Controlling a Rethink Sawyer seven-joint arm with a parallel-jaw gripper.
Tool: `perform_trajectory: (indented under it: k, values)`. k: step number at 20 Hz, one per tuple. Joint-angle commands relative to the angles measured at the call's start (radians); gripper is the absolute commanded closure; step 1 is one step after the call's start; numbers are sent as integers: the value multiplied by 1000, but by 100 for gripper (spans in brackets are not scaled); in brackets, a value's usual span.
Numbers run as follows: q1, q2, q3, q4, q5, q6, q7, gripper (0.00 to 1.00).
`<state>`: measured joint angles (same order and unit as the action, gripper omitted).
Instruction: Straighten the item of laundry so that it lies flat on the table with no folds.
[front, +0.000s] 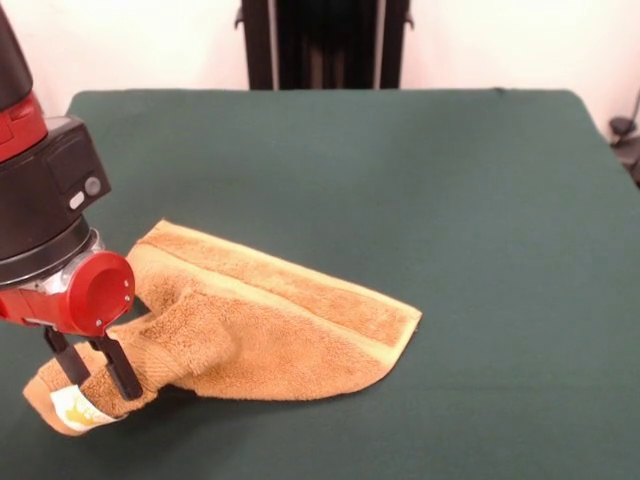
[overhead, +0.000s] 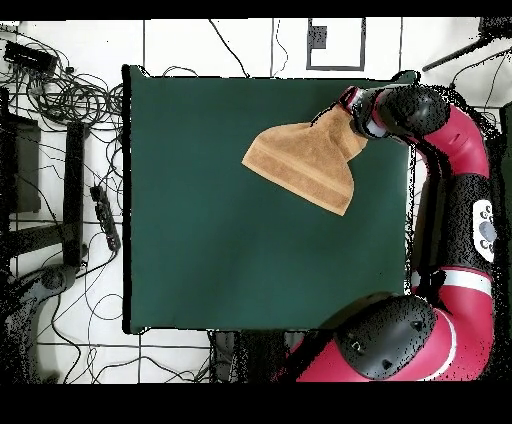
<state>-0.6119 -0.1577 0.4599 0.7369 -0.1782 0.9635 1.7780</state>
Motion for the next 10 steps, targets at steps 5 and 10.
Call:
perform_trajectory:
  k: [5,10]
  values:
    - [25,-4,67,97,0,19,-173,0]
    - [25,0,69,86,4,52,-181,0]
